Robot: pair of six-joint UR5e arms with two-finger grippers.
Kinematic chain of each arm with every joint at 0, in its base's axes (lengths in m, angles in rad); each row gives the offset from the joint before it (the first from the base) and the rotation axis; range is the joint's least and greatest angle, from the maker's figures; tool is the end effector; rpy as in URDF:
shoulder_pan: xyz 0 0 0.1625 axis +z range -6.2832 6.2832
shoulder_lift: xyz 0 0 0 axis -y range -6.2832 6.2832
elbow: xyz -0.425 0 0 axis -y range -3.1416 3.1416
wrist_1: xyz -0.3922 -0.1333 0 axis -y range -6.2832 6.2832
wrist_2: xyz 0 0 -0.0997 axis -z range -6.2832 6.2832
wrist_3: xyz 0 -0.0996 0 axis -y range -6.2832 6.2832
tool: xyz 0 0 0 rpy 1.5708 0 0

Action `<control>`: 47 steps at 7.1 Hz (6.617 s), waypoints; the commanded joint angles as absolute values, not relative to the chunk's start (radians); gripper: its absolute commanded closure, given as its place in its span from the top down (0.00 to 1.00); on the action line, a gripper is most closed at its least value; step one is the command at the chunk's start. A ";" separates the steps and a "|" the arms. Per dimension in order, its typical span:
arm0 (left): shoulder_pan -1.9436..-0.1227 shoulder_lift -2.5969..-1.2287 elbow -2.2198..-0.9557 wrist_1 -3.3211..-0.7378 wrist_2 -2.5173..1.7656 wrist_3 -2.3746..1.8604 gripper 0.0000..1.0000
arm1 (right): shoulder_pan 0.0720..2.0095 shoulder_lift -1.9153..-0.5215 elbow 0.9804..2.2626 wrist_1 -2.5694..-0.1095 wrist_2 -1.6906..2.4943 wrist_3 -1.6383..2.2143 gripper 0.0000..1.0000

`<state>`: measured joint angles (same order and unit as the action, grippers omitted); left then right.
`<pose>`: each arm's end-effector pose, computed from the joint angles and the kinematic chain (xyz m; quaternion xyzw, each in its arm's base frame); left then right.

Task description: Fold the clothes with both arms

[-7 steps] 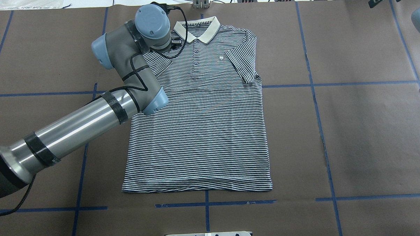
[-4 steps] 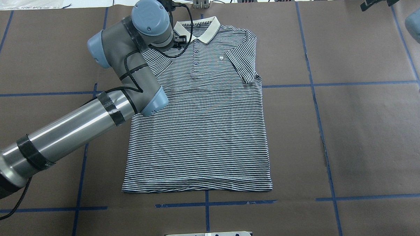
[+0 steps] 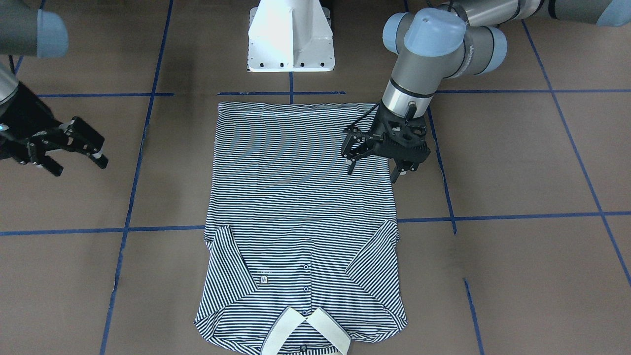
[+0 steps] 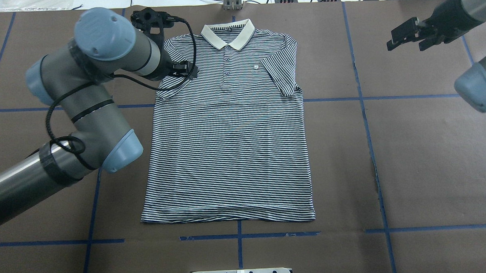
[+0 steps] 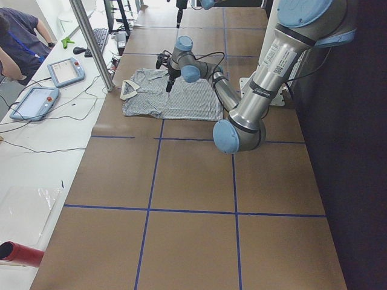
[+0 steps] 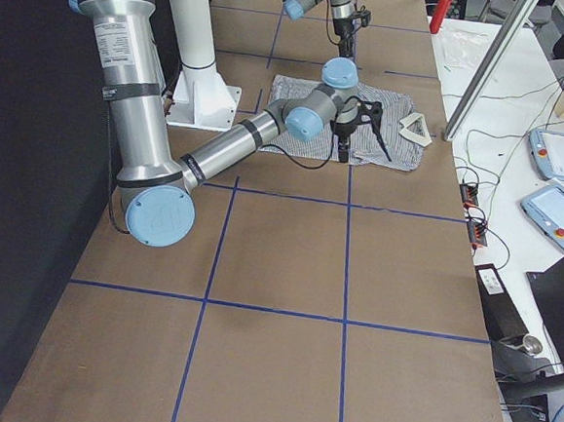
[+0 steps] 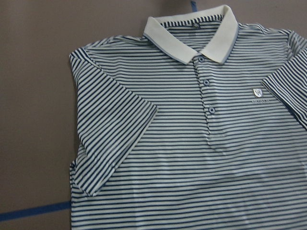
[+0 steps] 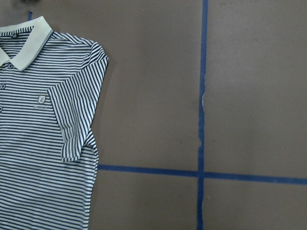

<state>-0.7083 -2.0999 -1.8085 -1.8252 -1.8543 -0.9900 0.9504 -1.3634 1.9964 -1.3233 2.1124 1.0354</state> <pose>0.4103 -0.4903 0.2222 0.1922 0.4608 0.0139 0.8663 -0.2432 -0.4813 0.3239 0.0995 -0.4661 0.0680 0.8765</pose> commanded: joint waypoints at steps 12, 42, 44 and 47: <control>-0.302 -1.713 -2.019 -1.827 -1.692 -1.379 0.49 | 0.239 -1.453 2.178 -1.333 1.445 1.637 0.98; -0.273 -1.752 -1.996 -1.827 -1.698 -1.381 0.00 | 0.087 -1.347 2.042 -1.488 1.262 1.792 0.67; -0.273 -1.752 -1.996 -1.827 -1.698 -1.381 0.00 | 0.086 -1.325 1.999 -1.486 1.262 1.795 0.67; -0.273 -1.756 -1.996 -1.827 -1.698 -1.381 0.00 | 0.087 -1.324 1.996 -1.486 1.262 1.795 0.62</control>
<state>-0.2730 -1.7542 -1.9956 -1.8270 -1.6985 -1.3806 0.0870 -1.3257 1.9967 -1.4864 1.2625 1.7945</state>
